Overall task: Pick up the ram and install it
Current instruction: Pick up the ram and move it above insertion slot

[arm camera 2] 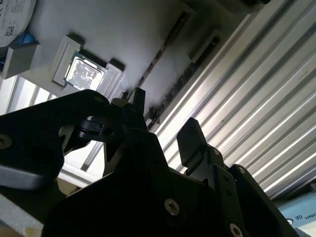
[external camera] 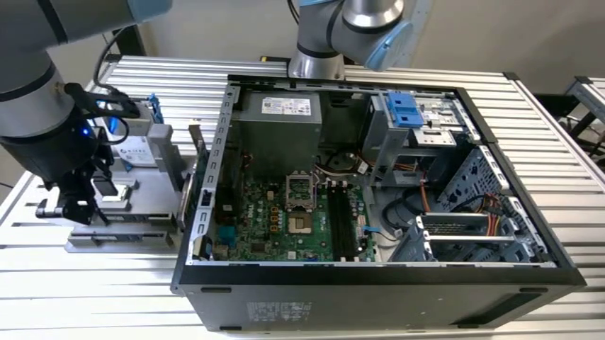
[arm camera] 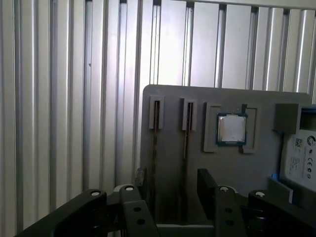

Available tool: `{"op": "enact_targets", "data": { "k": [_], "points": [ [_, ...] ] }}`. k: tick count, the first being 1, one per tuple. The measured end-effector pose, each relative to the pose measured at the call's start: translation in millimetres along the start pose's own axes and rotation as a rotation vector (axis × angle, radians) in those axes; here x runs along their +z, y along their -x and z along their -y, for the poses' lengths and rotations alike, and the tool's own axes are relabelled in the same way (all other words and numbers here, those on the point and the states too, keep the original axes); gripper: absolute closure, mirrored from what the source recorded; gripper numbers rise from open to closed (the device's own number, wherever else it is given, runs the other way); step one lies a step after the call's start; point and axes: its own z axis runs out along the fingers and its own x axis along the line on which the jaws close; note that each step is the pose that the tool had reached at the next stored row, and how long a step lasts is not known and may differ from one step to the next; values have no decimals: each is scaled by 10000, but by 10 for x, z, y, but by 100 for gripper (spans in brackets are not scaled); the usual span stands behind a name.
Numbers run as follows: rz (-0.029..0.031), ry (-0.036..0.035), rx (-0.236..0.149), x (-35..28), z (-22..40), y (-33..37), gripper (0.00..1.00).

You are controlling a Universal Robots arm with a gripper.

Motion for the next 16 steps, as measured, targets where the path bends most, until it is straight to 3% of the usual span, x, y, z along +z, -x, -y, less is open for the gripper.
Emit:
{"op": "enact_targets", "data": {
  "k": [9,16],
  "points": [
    [-97,-3,143,127,1,-10,0],
    [-120,-4,219,230,1,-46,0]
  ]
}}
